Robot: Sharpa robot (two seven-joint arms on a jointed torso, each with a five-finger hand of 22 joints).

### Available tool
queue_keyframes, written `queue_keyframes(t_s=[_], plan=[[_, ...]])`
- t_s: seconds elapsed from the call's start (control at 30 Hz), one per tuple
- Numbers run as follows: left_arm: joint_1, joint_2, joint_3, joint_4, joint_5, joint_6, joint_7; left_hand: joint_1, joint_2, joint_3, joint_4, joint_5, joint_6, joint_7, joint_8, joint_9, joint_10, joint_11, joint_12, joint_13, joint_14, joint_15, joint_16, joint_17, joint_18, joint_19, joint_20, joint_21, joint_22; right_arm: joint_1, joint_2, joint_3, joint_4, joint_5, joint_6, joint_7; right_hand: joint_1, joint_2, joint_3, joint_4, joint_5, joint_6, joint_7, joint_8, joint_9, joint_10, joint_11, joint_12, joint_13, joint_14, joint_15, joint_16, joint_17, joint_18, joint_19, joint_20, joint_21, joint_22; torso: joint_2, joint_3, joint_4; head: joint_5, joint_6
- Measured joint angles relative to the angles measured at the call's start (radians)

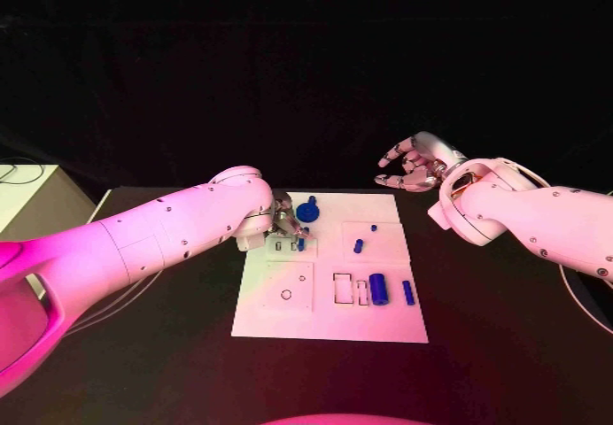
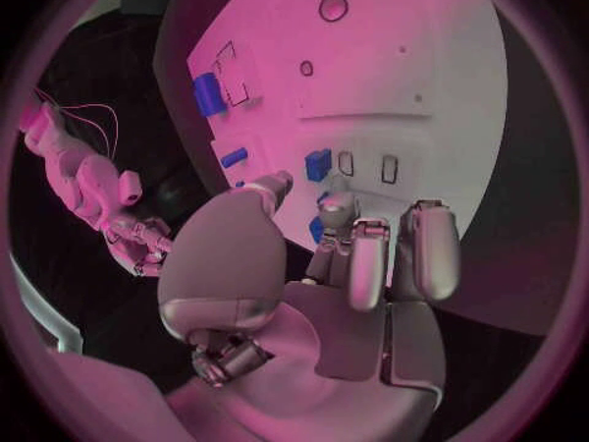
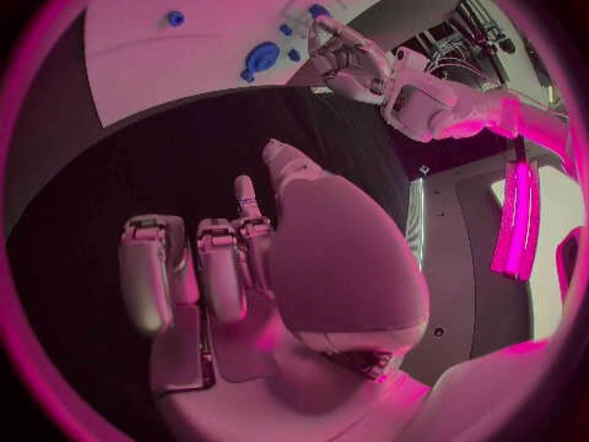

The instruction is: Assemble the parts on the task board

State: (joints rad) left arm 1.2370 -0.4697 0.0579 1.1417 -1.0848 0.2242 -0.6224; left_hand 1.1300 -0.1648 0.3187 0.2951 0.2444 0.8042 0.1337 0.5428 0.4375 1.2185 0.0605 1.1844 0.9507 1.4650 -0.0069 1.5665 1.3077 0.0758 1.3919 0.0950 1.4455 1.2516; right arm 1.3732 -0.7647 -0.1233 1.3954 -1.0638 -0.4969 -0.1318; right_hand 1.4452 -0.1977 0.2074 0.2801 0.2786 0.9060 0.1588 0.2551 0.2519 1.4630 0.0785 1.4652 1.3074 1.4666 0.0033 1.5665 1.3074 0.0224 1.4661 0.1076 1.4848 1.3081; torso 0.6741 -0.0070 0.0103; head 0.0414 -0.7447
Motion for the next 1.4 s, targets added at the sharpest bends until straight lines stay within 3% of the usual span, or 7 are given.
queue_keyframes(t_s=[0.37, 0.53, 1.0, 1.13, 1.27, 1.4], plan=[[0.0, 0.004, -0.002, -0.004, -0.001, 0.025, -0.002, 0.009, 0.009, 0.0, 0.0, 0.004, 0.004, -0.004, 0.012, 0.01, -0.003, -0.003, 0.0, -0.002, 0.0, 0.0, 0.0, 0.0, 0.0, 0.0, 0.0, 0.004, 0.0, 0.0, 0.001, 0.0, -0.001, 0.0, 0.002, -0.002, 0.0, 0.0, 0.0, 0.0, 0.0, 0.0, 0.0, 0.0, 0.0, 0.0, 0.0, 0.0, 0.001, 0.0, 0.0, 0.0, 0.0, 0.0, 0.0, 0.0, 0.0, 0.0, -0.001, 0.0006, 0.0008, -0.004, -0.006], [0.0, 0.005, -0.004, -0.004, 0.0, 0.035, -0.003, 0.024, 0.024, 0.011, -0.004, 0.004, 0.007, -0.007, 0.024, 0.02, -0.009, -0.009, 0.0, -0.005, 0.0, 0.0, 0.0, 0.0, 0.0, 0.0, 0.0, 0.004, 0.0, 0.0, 0.002, 0.0, -0.002, 0.0, 0.003, -0.003, 0.0, 0.0, 0.0, 0.0, 0.0, 0.0, 0.0, 0.0, 0.0, 0.0, 0.0, 0.0, 0.001, 0.0, 0.0, 0.0, 0.0, 0.0, 0.0, 0.0, 0.0, 0.0, -0.001, 0.0007, 0.001, -0.004, -0.007], [0.0, 0.006, -0.007, -0.002, 0.006, 0.038, -0.003, 0.05, 0.024, 0.046, -0.004, 0.004, 0.011, -0.011, 0.059, 0.061, -0.016, -0.016, -0.005, -0.012, 0.0, -0.007, 0.0, 0.0, 0.0, 0.0, -0.008, 0.004, 0.0, 0.0, 0.007, 0.0, -0.006, 0.0, 0.009, -0.008, 0.0, 0.0, 0.0, 0.0, 0.006, 0.0, 0.0, 0.0, 0.001, 0.0, 0.0, 0.0, 0.001, 0.0, 0.0, 0.0, 0.0, 0.0, 0.0, 0.0, 0.0, 0.0, 0.0, 0.0012, 0.0018, -0.004, -0.01], [0.0, 0.005, -0.007, -0.002, 0.019, 0.034, -0.002, 0.085, 0.028, 0.094, -0.004, 0.004, 0.012, -0.02, 0.091, 0.102, -0.023, -0.023, -0.012, -0.021, 0.002, -0.016, 0.0, 0.0, 0.0, -0.007, -0.014, 0.004, -0.005, 0.0, 0.009, 0.0, -0.008, -0.001, 0.011, -0.011, 0.0, 0.0, 0.0, 0.0, 0.006, 0.0, 0.0, 0.0, 0.001, 0.0, 0.0, 0.0, 0.001, 0.0, 0.0, 0.0, 0.0, 0.0, 0.0, 0.0, 0.0, 0.0, 0.0, 0.0012, 0.0012, -0.003, -0.011], [0.0, 0.005, -0.007, -0.004, 0.054, 0.024, 0.0, 0.145, 0.017, 0.193, -0.012, 0.003, -0.003, -0.034, 0.128, 0.167, -0.034, -0.034, -0.023, -0.036, 0.002, -0.02, -0.005, 0.0, 0.0, -0.015, -0.022, 0.0, -0.02, 0.0, 0.011, 0.0, -0.01, -0.001, 0.013, -0.013, 0.0, 0.0, 0.0, 0.0, 0.006, 0.0, 0.0, 0.0, 0.001, 0.0, 0.0, 0.0, 0.0, 0.0, 0.0, 0.0, 0.0, 0.0, 0.0, 0.0, 0.0, 0.0, 0.0, 0.0017, 0.0012, -0.002, -0.012], [0.0, 0.005, -0.007, -0.006, 0.092, 0.013, 0.003, 0.171, -0.001, 0.259, -0.029, 0.0, -0.014, -0.036, 0.14, 0.198, -0.05, -0.039, -0.04, -0.053, 0.003, -0.022, -0.011, 0.0, 0.0, -0.02, -0.027, -0.005, -0.029, 0.0, 0.013, 0.0, -0.012, -0.001, 0.016, -0.015, 0.0, 0.0, 0.0, 0.0, 0.006, 0.0, 0.0, 0.0, 0.001, 0.0, 0.0, 0.0, 0.0, 0.0, 0.0, 0.0, 0.0, 0.0, 0.0, 0.0, 0.0, -0.001, 0.0, 0.0017, 0.0015, 0.0, -0.012]])
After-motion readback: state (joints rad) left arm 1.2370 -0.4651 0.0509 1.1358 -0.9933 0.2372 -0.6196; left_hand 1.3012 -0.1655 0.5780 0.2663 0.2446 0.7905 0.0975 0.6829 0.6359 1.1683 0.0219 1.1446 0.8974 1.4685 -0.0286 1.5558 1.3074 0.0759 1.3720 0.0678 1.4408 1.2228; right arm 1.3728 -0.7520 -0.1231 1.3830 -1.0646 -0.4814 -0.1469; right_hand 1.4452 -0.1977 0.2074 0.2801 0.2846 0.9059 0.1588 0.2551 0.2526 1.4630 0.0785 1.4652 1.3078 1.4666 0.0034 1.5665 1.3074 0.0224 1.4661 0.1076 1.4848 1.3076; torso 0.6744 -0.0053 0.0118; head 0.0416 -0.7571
